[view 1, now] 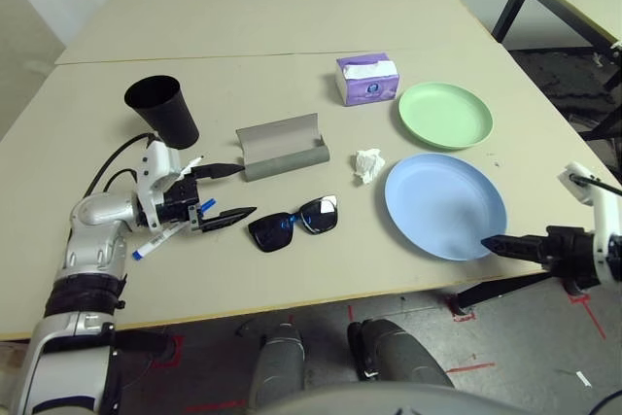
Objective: Organize and tidy the items on the table.
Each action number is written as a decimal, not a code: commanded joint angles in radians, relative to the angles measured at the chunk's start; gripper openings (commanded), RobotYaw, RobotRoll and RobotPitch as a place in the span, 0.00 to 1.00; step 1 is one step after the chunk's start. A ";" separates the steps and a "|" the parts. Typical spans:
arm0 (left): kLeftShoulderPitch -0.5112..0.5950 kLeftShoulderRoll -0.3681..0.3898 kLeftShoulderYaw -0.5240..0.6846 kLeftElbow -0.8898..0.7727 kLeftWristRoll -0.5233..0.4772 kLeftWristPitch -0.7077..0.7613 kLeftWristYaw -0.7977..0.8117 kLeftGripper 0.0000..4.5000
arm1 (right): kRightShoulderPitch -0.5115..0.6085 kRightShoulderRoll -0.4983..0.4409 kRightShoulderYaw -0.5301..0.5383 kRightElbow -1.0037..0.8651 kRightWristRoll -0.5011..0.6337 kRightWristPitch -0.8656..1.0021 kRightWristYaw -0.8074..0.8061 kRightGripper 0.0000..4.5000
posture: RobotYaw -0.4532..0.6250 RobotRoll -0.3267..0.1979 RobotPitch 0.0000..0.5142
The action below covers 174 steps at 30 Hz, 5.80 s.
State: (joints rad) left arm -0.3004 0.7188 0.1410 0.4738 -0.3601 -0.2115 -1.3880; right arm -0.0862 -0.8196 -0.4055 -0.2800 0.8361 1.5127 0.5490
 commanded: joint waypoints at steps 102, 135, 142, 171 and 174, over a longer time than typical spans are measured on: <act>0.114 0.003 -0.004 -0.075 -0.005 -0.057 0.089 1.00 | -1.242 0.092 0.196 1.592 -0.634 -0.649 -0.020 0.16 | 0.40 0.62 0.32; 0.092 0.032 0.024 -0.046 -0.018 -0.041 0.079 1.00 | -0.021 -0.108 0.092 -0.161 -0.414 -0.478 0.419 0.99 | 0.35 0.62 0.36; 0.107 0.057 0.037 -0.083 -0.046 0.004 0.061 1.00 | 0.110 0.156 0.272 -0.246 -0.546 -0.877 0.240 0.99 | 0.36 0.62 0.36; 0.155 0.039 0.096 -0.226 -0.120 0.194 0.120 1.00 | -0.261 0.471 0.528 0.267 -0.669 -1.177 0.117 0.99 | 0.41 0.62 0.35; 0.149 0.038 0.099 -0.219 -0.118 0.193 0.122 1.00 | -0.294 0.504 0.504 0.291 -0.642 -1.139 0.093 0.99 | 0.40 0.62 0.35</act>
State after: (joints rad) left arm -0.1563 0.7610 0.2494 0.2573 -0.4892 -0.0180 -1.2643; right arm -0.3676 -0.3211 0.1247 -0.0084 0.1748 0.3472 0.6567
